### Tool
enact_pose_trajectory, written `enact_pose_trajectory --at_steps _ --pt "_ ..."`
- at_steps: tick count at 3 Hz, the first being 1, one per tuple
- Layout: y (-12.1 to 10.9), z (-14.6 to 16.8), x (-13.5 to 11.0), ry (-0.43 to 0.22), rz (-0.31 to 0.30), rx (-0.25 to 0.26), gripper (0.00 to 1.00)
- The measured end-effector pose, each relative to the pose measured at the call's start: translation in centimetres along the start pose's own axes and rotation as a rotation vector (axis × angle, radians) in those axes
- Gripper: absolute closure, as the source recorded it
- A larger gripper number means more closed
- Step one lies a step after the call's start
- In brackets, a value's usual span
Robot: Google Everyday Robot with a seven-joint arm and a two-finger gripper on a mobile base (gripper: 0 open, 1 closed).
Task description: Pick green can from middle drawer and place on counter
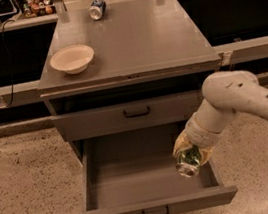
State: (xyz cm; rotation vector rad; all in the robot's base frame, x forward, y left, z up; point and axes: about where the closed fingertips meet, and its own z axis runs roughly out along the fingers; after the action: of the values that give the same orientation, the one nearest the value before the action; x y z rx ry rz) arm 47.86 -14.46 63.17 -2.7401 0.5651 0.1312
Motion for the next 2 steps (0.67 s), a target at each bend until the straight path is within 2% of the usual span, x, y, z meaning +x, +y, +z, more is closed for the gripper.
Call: enact_pose_trajectory --at_steps 1,2 --pt "-4.30 -8.62 -3.10 0.122 -0.059 0.020 1.00" --pt "-4.31 -8.62 -3.10 0.122 -0.059 0.020 1.00"
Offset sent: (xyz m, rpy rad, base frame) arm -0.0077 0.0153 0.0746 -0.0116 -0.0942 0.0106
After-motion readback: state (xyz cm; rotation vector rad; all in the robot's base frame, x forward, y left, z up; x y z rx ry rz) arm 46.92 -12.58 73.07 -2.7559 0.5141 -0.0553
